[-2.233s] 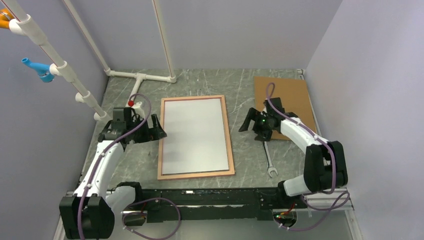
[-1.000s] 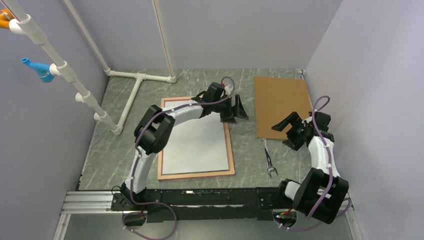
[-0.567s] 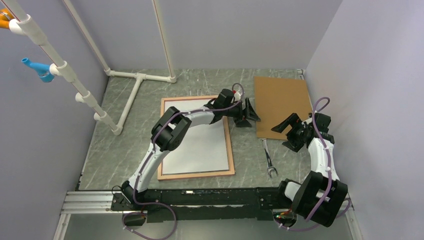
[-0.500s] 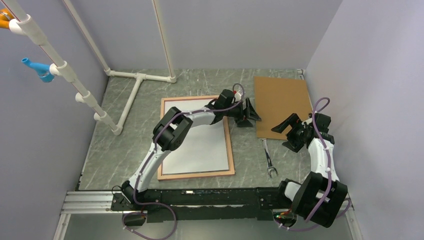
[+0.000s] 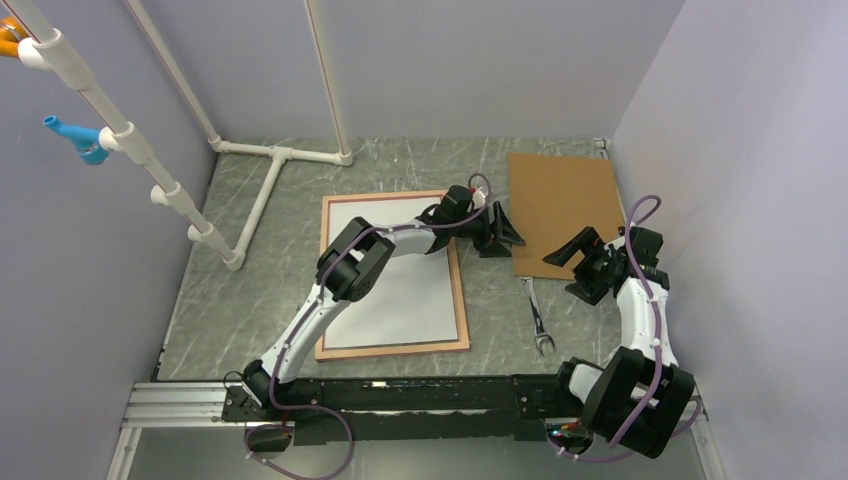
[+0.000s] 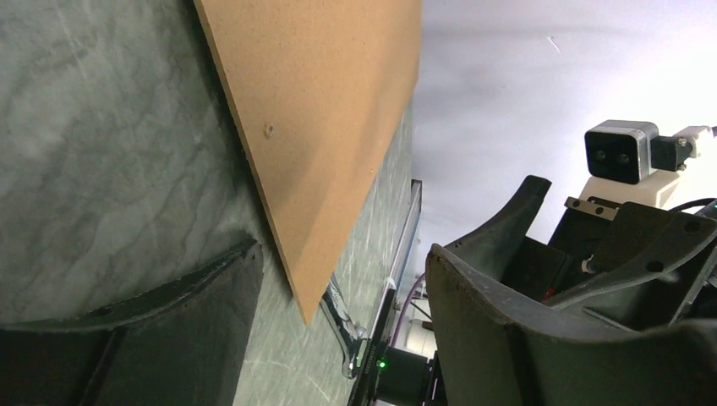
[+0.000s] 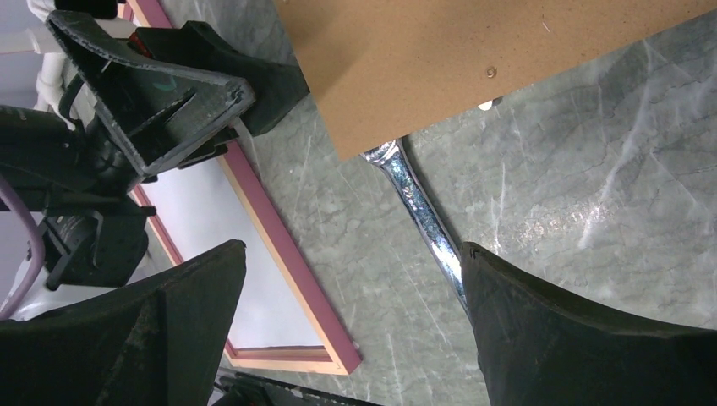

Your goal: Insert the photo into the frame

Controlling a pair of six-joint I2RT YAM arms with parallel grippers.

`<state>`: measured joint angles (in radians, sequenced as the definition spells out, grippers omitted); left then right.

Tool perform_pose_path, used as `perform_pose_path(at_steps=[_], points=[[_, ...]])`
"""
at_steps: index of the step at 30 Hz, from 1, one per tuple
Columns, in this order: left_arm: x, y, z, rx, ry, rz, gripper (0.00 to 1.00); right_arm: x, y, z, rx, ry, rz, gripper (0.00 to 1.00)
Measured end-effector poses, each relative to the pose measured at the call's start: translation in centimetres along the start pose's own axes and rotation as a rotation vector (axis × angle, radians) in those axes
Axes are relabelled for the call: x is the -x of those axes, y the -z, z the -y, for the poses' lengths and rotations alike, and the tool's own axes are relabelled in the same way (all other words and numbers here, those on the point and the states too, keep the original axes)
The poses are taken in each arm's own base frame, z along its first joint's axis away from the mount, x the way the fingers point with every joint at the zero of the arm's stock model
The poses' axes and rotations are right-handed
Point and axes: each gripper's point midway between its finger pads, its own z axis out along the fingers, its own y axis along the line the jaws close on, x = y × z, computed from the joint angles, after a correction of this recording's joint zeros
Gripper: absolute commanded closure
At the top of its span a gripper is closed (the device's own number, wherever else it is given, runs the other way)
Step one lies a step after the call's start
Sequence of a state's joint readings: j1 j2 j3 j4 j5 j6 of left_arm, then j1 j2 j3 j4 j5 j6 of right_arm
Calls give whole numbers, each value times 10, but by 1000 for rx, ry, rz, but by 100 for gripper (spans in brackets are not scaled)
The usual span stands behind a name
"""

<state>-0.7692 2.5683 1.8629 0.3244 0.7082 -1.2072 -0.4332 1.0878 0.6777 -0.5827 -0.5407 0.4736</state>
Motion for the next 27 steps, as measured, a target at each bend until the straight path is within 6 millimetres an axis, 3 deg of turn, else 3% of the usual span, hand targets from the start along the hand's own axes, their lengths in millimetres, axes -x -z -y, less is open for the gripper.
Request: perform_pose_path(at_steps=[7, 11, 19, 27], points=[[2, -14, 2, -40, -2, 1, 31, 0, 0, 0, 1, -1, 0, 1], [1, -17, 0, -40, 7, 4, 43, -2, -1, 1, 1, -3, -4, 1], [-1, -21, -18, -24, 31, 15, 81, -5, -2, 1, 12, -9, -15, 1], [-3, -20, -21, -33, 7, 25, 98, -5, 0, -2, 24, -8, -8, 1]])
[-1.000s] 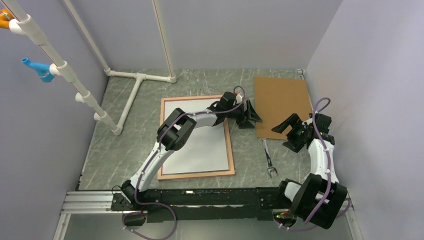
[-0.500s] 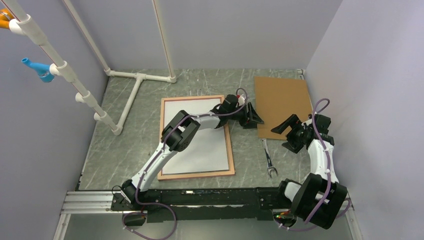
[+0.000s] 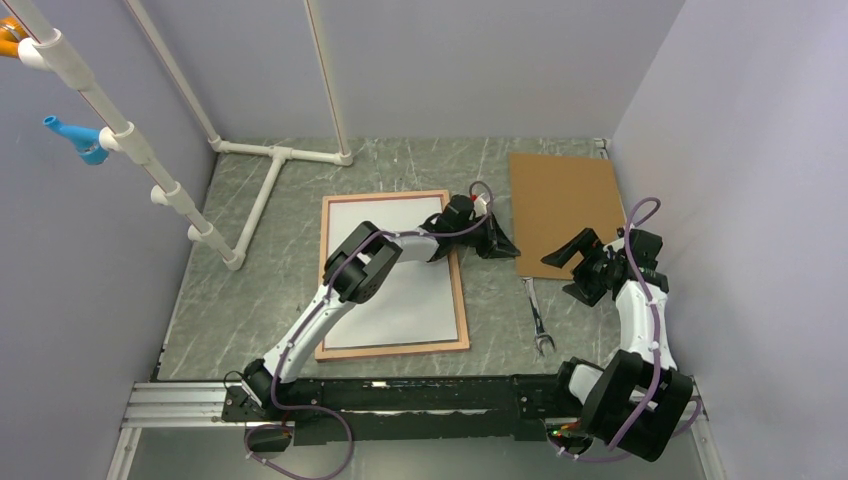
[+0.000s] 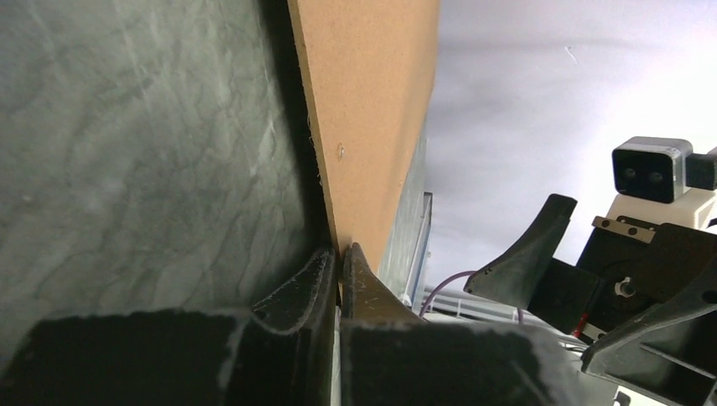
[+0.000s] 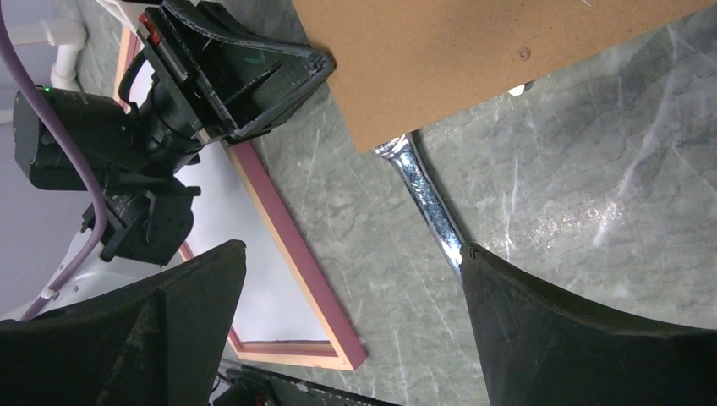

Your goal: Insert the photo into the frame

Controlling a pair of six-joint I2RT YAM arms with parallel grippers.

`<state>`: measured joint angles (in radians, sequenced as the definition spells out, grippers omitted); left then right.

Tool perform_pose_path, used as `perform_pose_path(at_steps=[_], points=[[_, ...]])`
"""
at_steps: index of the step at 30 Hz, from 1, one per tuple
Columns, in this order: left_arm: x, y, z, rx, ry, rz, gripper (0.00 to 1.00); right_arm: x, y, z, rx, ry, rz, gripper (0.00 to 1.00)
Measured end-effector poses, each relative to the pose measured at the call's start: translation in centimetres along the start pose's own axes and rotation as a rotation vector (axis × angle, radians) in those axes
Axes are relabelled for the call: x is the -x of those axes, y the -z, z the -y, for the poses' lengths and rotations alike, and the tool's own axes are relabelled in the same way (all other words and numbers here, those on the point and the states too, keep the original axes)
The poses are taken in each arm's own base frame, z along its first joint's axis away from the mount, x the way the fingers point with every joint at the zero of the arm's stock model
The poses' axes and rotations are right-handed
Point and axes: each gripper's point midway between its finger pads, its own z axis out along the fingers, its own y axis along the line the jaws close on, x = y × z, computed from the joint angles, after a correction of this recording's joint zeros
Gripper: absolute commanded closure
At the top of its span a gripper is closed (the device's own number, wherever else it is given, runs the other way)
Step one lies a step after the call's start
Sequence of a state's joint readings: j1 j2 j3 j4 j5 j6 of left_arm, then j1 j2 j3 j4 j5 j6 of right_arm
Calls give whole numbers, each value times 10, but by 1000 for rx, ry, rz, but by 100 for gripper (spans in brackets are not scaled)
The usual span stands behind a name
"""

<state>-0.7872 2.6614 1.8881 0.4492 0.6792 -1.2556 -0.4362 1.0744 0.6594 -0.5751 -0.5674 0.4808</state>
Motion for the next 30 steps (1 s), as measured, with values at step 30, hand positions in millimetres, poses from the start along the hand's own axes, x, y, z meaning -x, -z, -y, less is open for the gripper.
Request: perform_pose_path(at_steps=[30], points=[[-10, 206, 32, 214, -103, 176, 100, 9, -2, -26, 132, -2, -18, 2]])
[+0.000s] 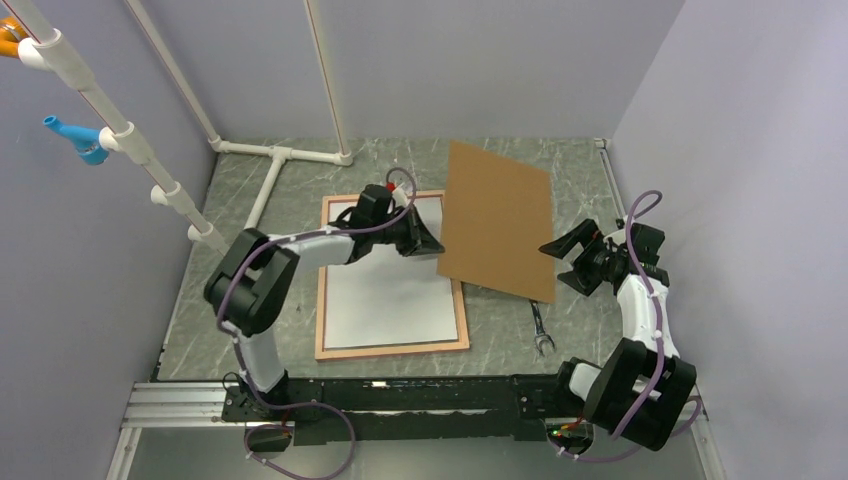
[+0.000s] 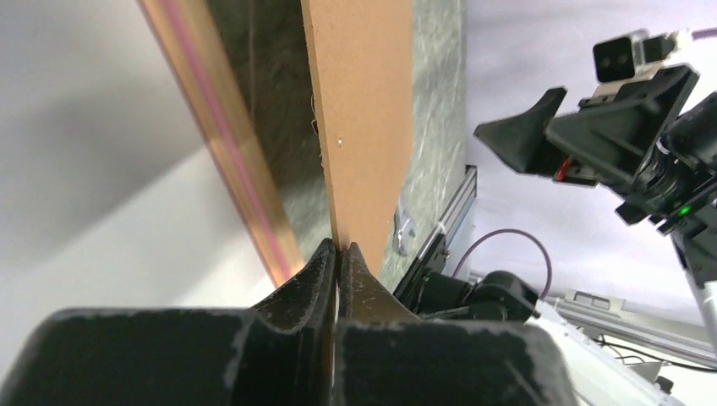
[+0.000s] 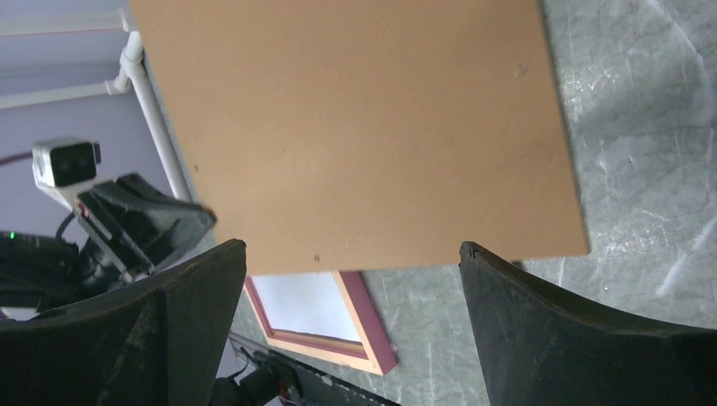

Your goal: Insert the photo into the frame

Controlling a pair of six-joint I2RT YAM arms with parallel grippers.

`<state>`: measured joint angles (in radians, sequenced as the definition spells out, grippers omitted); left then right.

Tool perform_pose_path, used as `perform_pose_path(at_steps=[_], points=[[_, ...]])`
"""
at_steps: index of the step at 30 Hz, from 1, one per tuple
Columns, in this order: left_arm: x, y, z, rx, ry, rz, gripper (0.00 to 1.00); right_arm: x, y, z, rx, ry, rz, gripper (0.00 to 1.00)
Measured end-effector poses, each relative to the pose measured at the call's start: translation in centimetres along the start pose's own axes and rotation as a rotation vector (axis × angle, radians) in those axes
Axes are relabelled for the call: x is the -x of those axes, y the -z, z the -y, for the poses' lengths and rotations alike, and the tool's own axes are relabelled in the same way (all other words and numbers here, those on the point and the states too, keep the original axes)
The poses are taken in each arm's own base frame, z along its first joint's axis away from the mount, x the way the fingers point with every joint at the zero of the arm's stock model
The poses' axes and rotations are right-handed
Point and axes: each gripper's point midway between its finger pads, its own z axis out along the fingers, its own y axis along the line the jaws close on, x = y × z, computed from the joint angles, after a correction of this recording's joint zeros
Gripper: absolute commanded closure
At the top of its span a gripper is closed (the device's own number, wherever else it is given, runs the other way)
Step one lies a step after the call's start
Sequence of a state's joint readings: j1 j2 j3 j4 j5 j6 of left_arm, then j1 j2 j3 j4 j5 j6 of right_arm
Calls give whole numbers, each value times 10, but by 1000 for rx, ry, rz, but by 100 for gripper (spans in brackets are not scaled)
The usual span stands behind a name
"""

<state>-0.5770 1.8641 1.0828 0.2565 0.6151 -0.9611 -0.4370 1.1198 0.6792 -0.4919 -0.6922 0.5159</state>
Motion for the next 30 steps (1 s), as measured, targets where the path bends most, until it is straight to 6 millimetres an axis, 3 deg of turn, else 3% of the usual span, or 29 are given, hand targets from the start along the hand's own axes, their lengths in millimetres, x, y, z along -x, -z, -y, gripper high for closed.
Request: perform_pose_path(at_steps=[7, 11, 13, 16, 19, 25, 30], points=[[-23, 54, -5, 50, -34, 53, 100, 0, -8, 7, -1, -10, -5, 2], [-41, 75, -27, 103, -6, 63, 100, -3, -14, 14, -13, -32, -26, 2], [-52, 82, -39, 145, 6, 55, 86, -4, -17, 17, -19, -40, -37, 2], [-63, 92, -53, 210, -4, 43, 43, -7, -22, 21, -27, -49, -59, 2], [-65, 103, -61, 278, -40, 54, 26, -10, -25, 24, -34, -52, -77, 2], [-63, 125, -76, 417, -108, 72, 26, -20, -33, 20, -42, -25, -120, 2], [-59, 130, -78, 456, -154, 67, 30, -28, -47, 15, -71, 24, -173, 2]])
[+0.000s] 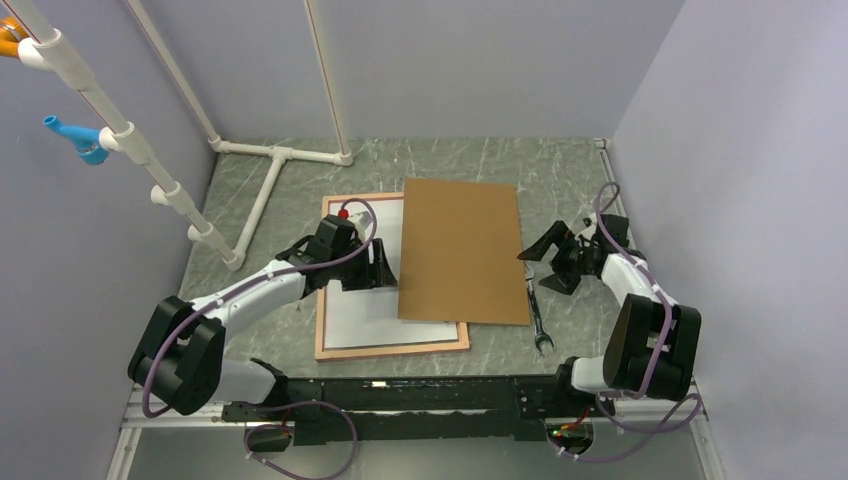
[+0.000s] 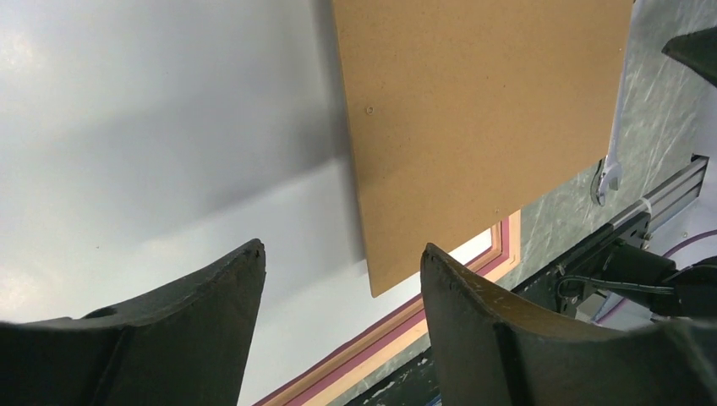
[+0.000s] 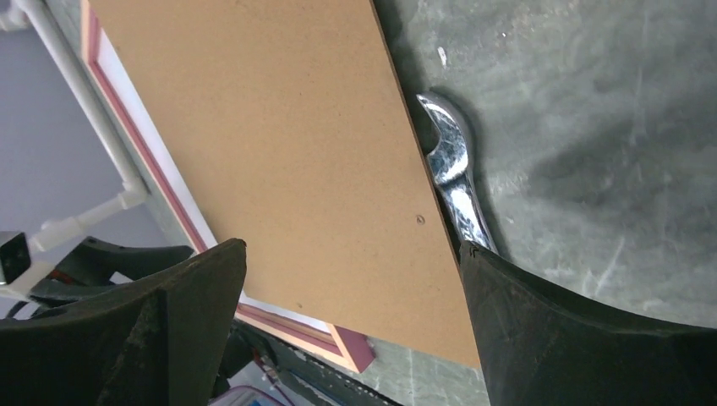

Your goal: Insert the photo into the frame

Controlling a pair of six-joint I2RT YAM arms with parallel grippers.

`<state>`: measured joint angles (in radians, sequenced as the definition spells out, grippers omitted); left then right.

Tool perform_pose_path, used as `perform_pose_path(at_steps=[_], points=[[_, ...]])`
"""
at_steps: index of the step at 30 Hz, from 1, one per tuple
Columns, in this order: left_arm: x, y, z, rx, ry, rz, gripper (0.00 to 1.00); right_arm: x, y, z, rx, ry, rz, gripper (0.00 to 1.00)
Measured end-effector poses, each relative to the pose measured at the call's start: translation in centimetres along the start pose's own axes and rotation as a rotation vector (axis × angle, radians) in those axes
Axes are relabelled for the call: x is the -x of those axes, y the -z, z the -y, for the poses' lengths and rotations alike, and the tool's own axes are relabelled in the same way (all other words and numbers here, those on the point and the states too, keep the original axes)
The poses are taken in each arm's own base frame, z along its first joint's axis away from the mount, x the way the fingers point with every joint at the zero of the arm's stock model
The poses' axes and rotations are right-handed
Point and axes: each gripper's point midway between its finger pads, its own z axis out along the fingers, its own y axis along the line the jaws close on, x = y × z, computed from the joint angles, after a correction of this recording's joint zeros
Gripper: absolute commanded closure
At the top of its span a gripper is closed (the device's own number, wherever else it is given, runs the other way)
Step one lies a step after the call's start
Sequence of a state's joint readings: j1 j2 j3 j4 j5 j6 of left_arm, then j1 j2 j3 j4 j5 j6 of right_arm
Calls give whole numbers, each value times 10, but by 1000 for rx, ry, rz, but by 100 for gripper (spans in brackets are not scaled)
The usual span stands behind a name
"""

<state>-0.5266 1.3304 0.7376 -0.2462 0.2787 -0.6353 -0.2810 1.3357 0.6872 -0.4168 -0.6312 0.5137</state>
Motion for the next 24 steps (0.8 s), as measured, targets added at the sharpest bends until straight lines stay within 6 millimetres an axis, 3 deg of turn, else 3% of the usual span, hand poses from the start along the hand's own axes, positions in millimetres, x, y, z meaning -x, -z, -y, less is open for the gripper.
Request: perform_pose_path(at_steps=[5, 12, 24], points=[[-2, -3, 1, -12, -16, -20, 39, 5, -12, 1, -45, 31, -19, 2], [-4, -15, 12, -84, -5, -53, 63, 12, -20, 9, -80, 28, -27, 2], [-22, -34, 22, -65, -64, -117, 75, 10, -19, 9, -77, 45, -26, 2]])
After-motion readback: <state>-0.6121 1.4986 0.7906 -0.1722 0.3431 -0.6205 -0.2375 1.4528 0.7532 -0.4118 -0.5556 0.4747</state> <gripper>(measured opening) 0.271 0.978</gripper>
